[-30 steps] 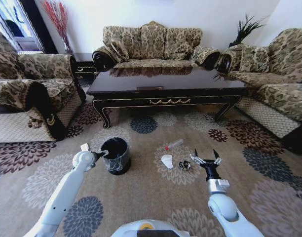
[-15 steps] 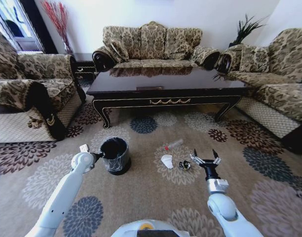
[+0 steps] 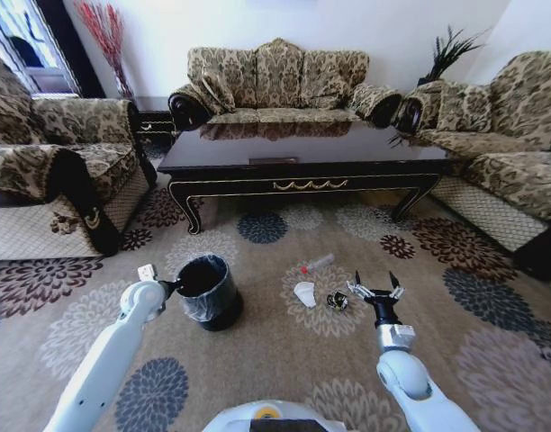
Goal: Move to the front of the table and pick up the trash from the floor, then place it into the trash bin.
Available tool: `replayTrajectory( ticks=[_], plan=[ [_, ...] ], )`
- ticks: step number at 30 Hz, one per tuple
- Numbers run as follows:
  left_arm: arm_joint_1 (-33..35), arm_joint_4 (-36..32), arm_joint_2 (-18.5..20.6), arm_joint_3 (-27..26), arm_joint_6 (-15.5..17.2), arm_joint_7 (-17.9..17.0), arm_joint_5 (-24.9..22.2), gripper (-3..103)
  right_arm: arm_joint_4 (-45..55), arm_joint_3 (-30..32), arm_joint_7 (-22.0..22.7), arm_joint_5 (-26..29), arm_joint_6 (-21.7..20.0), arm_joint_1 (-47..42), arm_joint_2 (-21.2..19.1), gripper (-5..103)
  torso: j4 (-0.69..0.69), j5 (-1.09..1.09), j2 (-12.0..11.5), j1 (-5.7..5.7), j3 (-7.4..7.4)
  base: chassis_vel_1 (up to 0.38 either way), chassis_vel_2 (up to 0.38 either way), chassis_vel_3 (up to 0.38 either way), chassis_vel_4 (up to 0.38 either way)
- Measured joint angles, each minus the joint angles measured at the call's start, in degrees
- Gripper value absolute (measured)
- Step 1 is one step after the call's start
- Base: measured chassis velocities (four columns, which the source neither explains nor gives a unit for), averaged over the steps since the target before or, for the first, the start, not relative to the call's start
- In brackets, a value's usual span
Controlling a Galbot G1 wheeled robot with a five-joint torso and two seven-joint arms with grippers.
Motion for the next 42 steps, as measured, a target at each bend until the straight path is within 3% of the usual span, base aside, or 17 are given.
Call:
replayTrajectory(
  ticks=[5, 6, 10, 13, 14, 18, 25, 28, 35, 42],
  plan=[
    [3.4, -3.8, 2.1, -3.3, 0.0, -1.2, 5.5, 4, -1.6, -1.3, 0.6, 1.9, -1.6, 1.9, -0.1, 100, 0.02, 0.00, 0.0, 0.00, 0.00, 0.000, 0.000, 0.000, 0.000],
    [5.1, -5.6, 2.9, -5.0, 0.0, -1.2, 7.8, 4, -2.0, -2.1, 0.9, 4.8, -2.6, 2.7, -0.2, 100, 0.04, 0.00, 0.0, 0.00, 0.00, 0.000, 0.000, 0.000, 0.000],
    [8.1, -9.7, 3.8, -8.8, 0.0, -1.2, 9.9, 4, -3.0, -3.9, 1.0, 11.1, -5.3, 4.3, -0.6, 100, 0.03, 0.00, 0.0, 0.00, 0.00, 0.000, 0.000, 0.000, 0.000],
    [9.1, -11.4, 4.0, -10.2, 0.0, -1.4, 9.9, 4, -3.7, -5.0, 1.4, 12.6, -7.5, 4.9, -1.0, 100, 0.02, 0.00, 0.0, 0.00, 0.00, 0.000, 0.000, 0.000, 0.000],
    [10.0, -13.3, 4.4, -11.5, 0.0, -1.5, 9.9, 4, -4.6, -6.5, 2.8, 14.3, -10.7, 5.7, -1.3, 100, 0.01, 0.00, 0.0, 0.00, 0.00, 0.000, 0.000, 0.000, 0.000],
    [10.8, -16.4, 5.5, -12.8, 0.0, -2.2, 8.5, 4, -5.5, -8.7, 5.2, 18.2, -14.6, 7.0, -1.4, 100, 0.02, 0.01, 0.0, 0.00, 0.00, 0.000, 0.000, 0.000, 0.000],
    [10.2, -18.8, 7.5, -12.5, 0.0, -1.7, 8.1, 4, -8.7, -9.0, 6.9, 23.0, -17.4, 9.0, -1.3, 100, 0.01, 0.01, 0.0, 0.00, 0.00, 0.000, 0.000, 0.000, 0.000],
    [10.1, -19.9, 8.1, -12.8, 0.0, -1.4, 7.9, 4, -12.4, -9.2, 7.7, 28.6, -19.1, 11.5, -1.2, 100, 0.00, 0.01, 0.0, 0.00, 0.00, 0.000, 0.000, 0.000, 0.000],
    [10.5, -21.2, 7.8, -13.8, 0.0, -1.4, 8.1, 4, -20.9, -10.8, 6.3, 33.8, -19.1, 17.3, 0.7, 100, 0.01, 0.00, 0.0, 0.00, 0.00, 0.000, 0.000, 0.000, 0.000],
    [10.6, -20.5, 8.3, -14.5, 0.0, -1.4, 8.1, 4, -28.1, -11.2, 5.0, 35.9, -18.5, 22.3, 5.7, 100, 0.02, 0.01, 0.0, 0.00, 0.01, 0.000, 0.000, 0.000, 0.000]
  ],
)
